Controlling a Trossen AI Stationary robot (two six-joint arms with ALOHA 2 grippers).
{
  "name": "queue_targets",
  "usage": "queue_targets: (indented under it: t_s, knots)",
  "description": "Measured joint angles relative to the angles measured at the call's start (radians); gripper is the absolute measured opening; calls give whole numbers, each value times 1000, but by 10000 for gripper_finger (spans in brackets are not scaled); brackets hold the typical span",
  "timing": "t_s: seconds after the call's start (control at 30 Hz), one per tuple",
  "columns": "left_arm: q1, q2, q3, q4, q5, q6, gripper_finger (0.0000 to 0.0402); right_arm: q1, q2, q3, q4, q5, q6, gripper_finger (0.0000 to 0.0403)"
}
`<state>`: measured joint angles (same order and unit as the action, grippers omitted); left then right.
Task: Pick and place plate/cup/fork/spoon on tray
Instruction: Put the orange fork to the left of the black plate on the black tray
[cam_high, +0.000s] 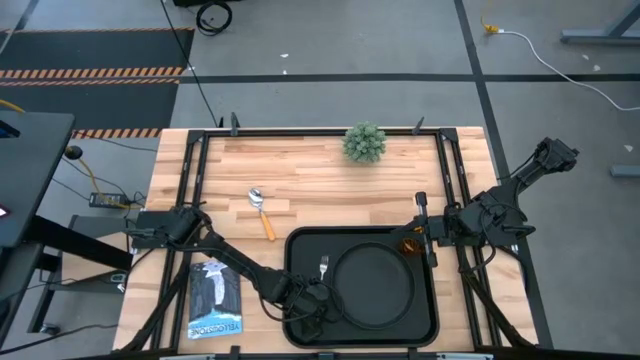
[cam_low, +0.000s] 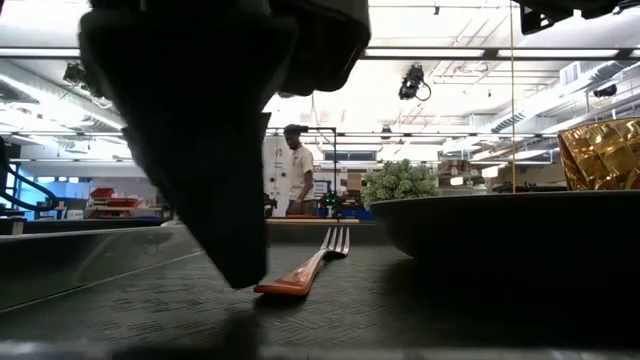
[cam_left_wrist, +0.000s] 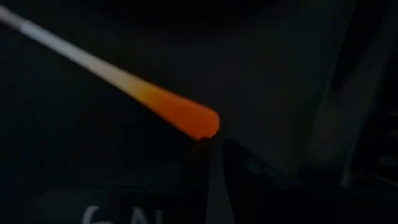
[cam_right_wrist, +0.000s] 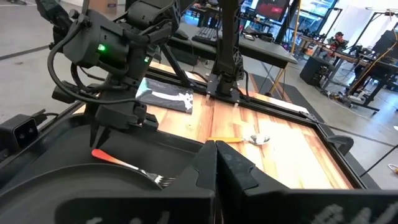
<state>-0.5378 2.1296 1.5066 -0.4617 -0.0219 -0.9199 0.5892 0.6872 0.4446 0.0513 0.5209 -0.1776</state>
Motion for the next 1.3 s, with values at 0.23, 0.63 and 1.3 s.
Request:
queue_targets:
  t_s: [0.23,0.63,1.3]
  knots:
    - [9,-2,0,29,-1,0,50,0,0,0,0,0,0,6]
    - [8,-3,1,-42,1,68,50,0,0,0,0,0,0,6]
    - [8,-3,2,-19,-30,79,50,0,0,0,0,0,2,6]
